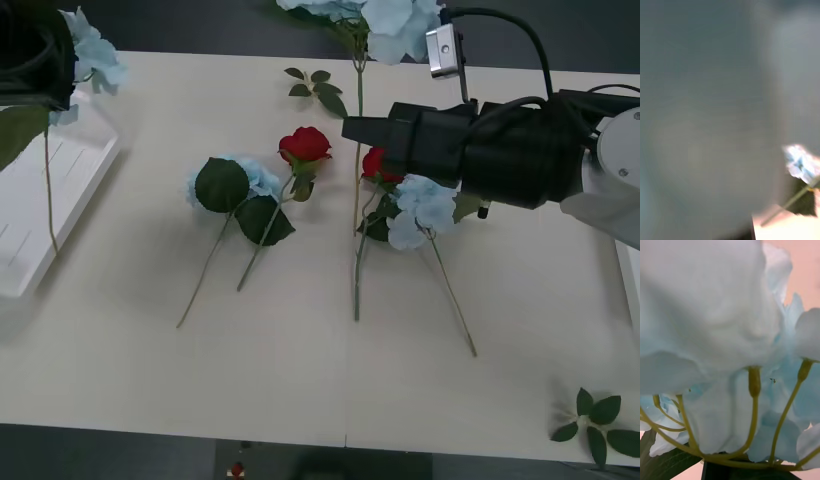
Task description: Put the red flowers into the right box and the blue flowers into the left box
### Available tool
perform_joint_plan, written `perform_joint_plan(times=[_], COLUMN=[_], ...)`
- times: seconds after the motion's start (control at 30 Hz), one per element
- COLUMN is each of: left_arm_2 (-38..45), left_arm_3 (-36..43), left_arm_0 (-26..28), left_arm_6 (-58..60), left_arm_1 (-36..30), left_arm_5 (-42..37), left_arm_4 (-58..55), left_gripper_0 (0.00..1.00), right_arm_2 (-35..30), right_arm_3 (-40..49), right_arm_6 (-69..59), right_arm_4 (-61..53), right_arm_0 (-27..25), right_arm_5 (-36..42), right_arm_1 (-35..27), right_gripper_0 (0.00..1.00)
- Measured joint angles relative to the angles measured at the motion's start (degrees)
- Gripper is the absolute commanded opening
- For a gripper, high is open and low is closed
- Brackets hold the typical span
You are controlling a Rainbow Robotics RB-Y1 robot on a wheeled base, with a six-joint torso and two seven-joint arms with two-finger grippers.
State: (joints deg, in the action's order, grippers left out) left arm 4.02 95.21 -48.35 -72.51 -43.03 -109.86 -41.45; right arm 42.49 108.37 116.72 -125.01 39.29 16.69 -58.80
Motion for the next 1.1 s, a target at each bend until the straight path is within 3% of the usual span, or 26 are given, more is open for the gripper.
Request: perform_joint_plan(times=[0.27, 0.5, 0.67, 0.87, 1.1], left_arm_2=[3.8, 6.0, 6.0, 5.9, 0.4], left_arm_3=[-10.7, -19.4, -29.7, -43.9, -48.4], left_arm_0=[0.0, -0.2, -4.1, -10.2, -11.7], left_arm_6=[-9.3, -15.1, -25.6, -29.7, -33.6], left_arm_1=[-2.9, -3.9, -4.8, -4.8, -4.8], left_arm_5=[1.0, 9.0, 13.7, 22.7, 33.4], left_arm_4=[1.7, 2.3, 3.4, 4.7, 10.9], left_gripper_0=[0.00, 0.00, 0.00, 0.00, 0.00], right_arm_2=[5.7, 6.0, 6.0, 7.6, 8.6], right_arm_3=[1.9, 1.9, 1.9, 1.9, 1.9], right_arm_6=[0.0, 0.0, 0.0, 0.0, 0.0], right_arm_4=[-2.1, -2.1, -2.1, -2.1, -2.1], right_arm_0=[4.7, 5.1, 5.1, 6.1, 6.8], right_arm_5=[-7.5, -10.3, -11.4, -12.4, -12.3], right_arm_1=[0.0, 2.9, 4.9, 5.0, 5.0], right_gripper_0=[0.00, 0.00, 0.00, 0.00, 0.00])
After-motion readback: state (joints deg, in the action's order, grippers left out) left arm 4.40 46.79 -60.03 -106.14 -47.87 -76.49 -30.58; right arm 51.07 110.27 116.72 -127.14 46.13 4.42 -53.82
